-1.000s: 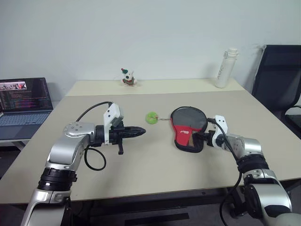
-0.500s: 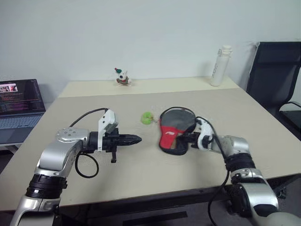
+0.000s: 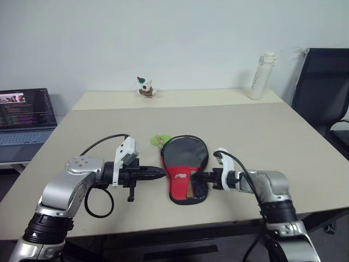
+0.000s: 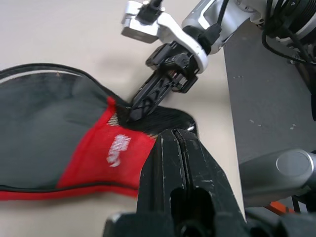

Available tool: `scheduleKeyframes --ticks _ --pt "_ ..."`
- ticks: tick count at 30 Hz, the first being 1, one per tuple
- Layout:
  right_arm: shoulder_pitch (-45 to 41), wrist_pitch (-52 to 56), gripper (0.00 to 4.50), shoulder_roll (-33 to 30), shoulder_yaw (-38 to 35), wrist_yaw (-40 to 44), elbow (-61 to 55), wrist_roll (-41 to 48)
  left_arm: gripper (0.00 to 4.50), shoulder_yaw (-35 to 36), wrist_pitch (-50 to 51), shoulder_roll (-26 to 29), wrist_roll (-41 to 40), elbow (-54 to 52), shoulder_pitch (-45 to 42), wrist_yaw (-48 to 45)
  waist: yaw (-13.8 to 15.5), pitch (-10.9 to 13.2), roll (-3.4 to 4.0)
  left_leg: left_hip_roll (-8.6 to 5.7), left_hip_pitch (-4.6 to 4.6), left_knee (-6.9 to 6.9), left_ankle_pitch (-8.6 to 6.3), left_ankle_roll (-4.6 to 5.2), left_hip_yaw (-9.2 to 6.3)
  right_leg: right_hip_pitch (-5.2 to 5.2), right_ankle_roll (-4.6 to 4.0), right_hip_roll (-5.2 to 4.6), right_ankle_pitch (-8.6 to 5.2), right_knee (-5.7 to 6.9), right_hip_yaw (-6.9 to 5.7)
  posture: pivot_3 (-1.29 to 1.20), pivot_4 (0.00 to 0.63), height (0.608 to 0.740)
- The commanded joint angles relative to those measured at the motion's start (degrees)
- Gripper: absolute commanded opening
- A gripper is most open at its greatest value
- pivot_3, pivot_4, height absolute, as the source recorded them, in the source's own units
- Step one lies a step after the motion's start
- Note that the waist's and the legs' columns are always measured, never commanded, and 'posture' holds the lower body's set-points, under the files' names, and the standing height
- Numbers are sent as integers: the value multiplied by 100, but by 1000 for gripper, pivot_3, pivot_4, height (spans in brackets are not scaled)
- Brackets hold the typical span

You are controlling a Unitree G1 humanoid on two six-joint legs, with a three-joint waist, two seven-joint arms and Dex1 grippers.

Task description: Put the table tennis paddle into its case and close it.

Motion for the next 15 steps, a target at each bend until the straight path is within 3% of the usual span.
scheduleKeyframes --ticks 1,7,15 --pt "341 645 25 -77 -298 -162 -941 341 0 25 -5 74 -118 -176 -17 -15 31 0 0 0 0 0 0 0 0 0 0 0 0 0 0 0 150 740" --pt "895 1380 25 221 -707 -531 -1947 542 0 -66 -70 61 -90 -83 -66 -90 67 0 -1 0 -1 0 0 -1 -1 1 -3 0 -2 -2 -2 0 150 740" --pt "1307 1771 25 924 -1026 -916 -2464 502 0 -174 -108 38 -67 -38 -159 -65 65 0 -1 5 0 0 0 -1 -2 0 -5 5 -3 -2 -3 0 150 740"
